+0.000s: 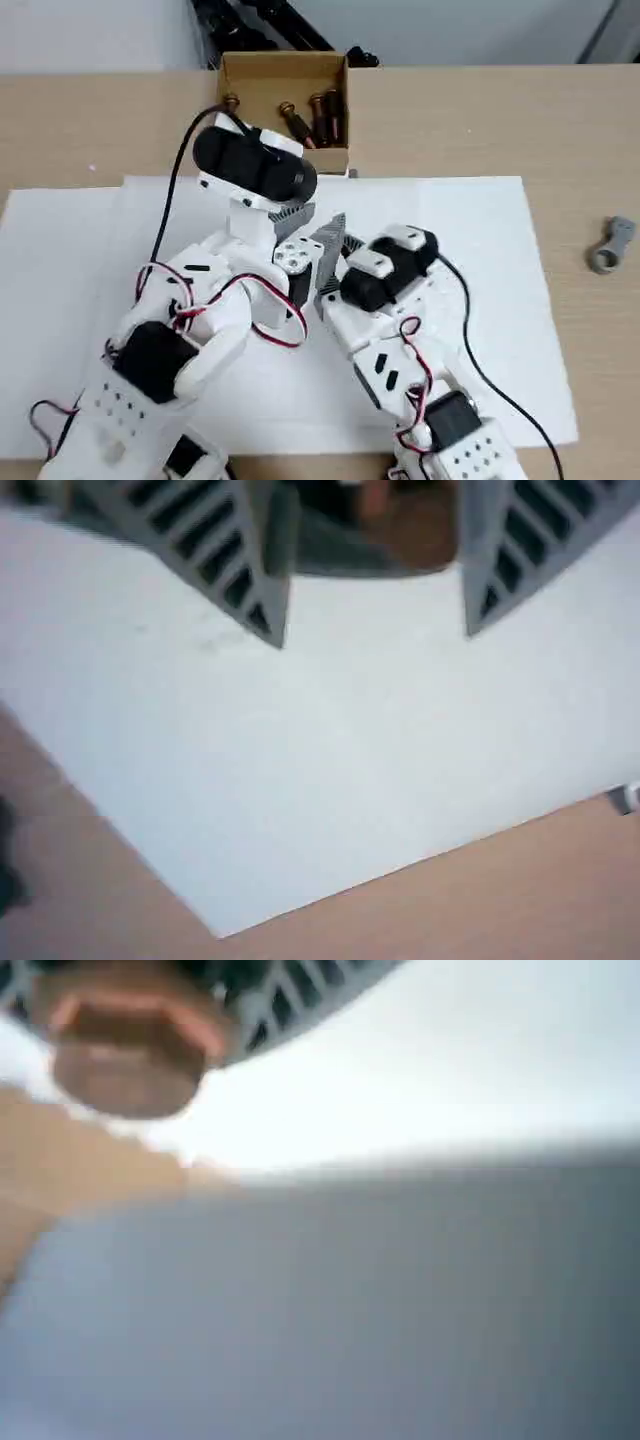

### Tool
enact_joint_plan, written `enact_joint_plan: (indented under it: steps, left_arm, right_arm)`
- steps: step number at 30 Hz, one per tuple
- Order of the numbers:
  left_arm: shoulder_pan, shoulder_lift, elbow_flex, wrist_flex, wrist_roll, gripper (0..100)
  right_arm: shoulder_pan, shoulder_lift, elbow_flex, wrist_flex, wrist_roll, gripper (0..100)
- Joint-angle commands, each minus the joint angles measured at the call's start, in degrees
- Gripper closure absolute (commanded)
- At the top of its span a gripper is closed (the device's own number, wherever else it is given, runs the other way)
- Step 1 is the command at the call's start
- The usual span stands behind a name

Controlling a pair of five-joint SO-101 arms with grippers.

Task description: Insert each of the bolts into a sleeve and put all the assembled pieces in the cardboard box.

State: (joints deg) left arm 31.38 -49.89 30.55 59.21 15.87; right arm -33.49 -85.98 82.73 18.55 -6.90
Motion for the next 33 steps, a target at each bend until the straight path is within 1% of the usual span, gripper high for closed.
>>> enact_joint_plan:
  steps: [1,3,5,7,10,12,16,19,22,29,33]
  left_arm:
    - [1.8,-0.4,-5.7,1.5,1.6,89]
    - [1.6,-0.4,-7.8,2.6,1.6,89]
    - [-0.6,-0.5,-10.0,3.2,1.1,89]
    - [-6.2,-0.5,-12.7,3.2,1.1,89]
    - [-17.4,-0.4,-16.7,3.1,1.1,89]
    - [-23.7,-0.4,-17.3,3.0,1.1,89]
    - [-30.9,-0.5,-17.3,3.4,1.1,89]
    - [-33.2,-0.6,-17.3,3.5,1.1,90]
    - [-33.5,-0.6,-17.3,3.5,1.1,90]
    - [-33.6,-0.6,-17.3,3.6,1.1,90]
    - [-33.6,-2.1,-17.2,6.1,1.1,90]
  right_arm:
    - [0.0,-0.9,-4.3,-1.4,-0.4,99.6]
    - [0.0,-0.9,-4.3,-1.4,-0.4,99.6]
    - [0.0,-0.8,-4.4,-1.5,-0.3,99.6]
    - [0.1,-0.3,-5.5,-1.5,-0.3,99.6]
    - [0.2,-0.3,-7.0,-1.5,-0.1,99.6]
    - [1.3,-0.2,-7.8,-1.5,-0.1,99.6]
    - [3.9,1.4,-10.6,-1.5,-0.1,99.6]
    - [5.5,6.8,-16.0,-3.6,-0.1,99.6]
    - [7.3,15.5,-22.8,-8.4,0.0,99.6]
    - [10.1,41.3,-40.7,-18.9,0.0,99.6]
    - [11.7,56.4,-50.5,-24.8,-0.1,99.6]
